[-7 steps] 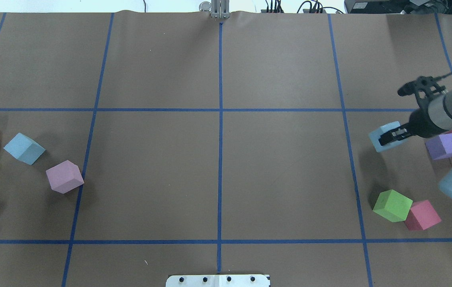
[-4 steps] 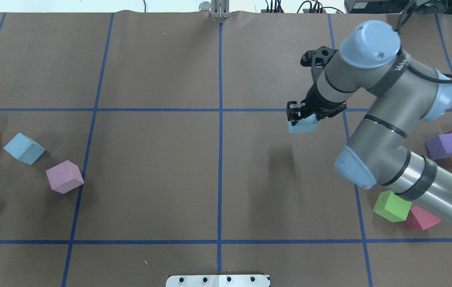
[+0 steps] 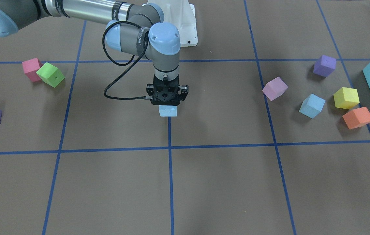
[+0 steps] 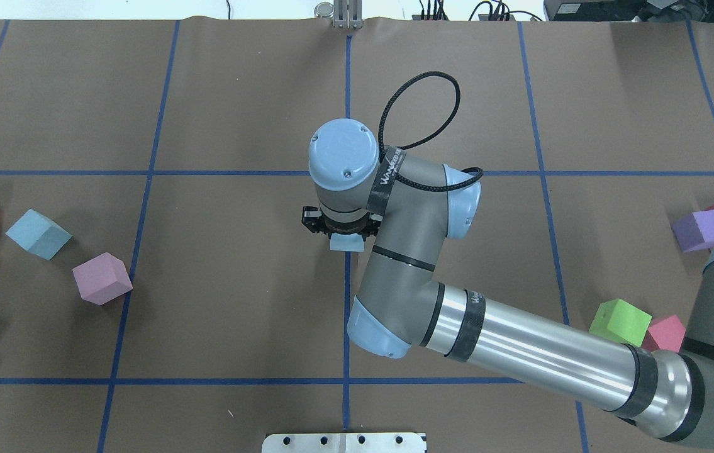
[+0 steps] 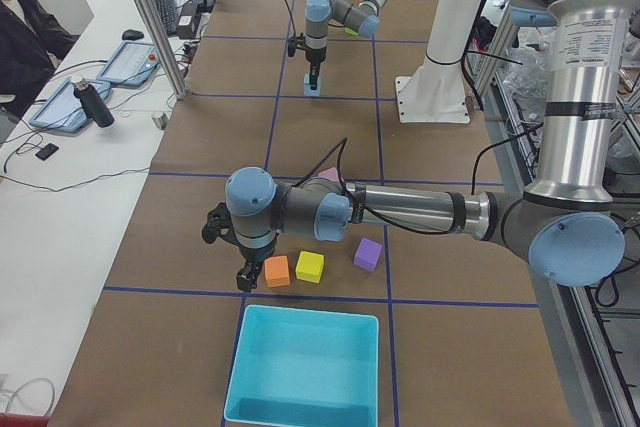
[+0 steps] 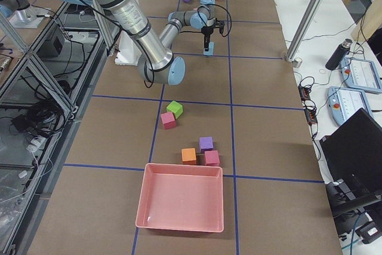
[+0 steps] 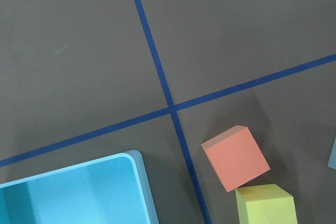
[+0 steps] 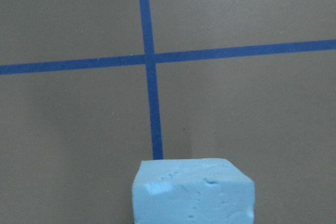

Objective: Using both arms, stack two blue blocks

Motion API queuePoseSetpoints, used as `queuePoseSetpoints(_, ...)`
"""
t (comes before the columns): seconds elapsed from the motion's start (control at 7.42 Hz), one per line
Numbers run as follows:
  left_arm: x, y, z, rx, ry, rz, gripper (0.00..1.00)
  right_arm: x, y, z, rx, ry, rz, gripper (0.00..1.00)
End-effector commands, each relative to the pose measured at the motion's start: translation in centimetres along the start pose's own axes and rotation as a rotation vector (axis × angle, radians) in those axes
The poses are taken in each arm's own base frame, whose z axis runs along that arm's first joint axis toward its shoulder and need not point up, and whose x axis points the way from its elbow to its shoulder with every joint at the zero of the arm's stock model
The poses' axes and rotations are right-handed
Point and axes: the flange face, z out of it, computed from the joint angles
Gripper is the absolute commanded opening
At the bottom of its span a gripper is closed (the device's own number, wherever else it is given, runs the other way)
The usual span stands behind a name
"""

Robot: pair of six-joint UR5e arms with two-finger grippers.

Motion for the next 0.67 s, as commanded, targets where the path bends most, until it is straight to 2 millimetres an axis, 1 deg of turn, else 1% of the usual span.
queuePoseSetpoints(0.0,0.00,0.03,0.01,0.000,0.000,0.000,0.98,-0.63,1.97,1.51,-0.018,0.019,-0.016,0.27)
queuePoseSetpoints(0.13,0.00,0.03,0.01,0.000,0.000,0.000,0.98,-0.38,1.94,1.80,-0.020,0.030,-0.013,0.28)
queuePoseSetpoints(0.27,0.00,0.03,0.01,0.000,0.000,0.000,0.98,-0.36,1.94,1.82,-0.020,0.031,-0.014,0.35)
queuePoseSetpoints(0.4,-0.03,0.11,0.06,-0.001,0.000,-0.001,0.98,-0.47,1.87,1.64,-0.010,0.028,-0.014,0.65)
queuePoseSetpoints(0.54,0.01,0.09,0.01,0.000,0.000,0.000,0.98,-0.80,2.16,1.63,0.009,0.028,-0.020,0.99)
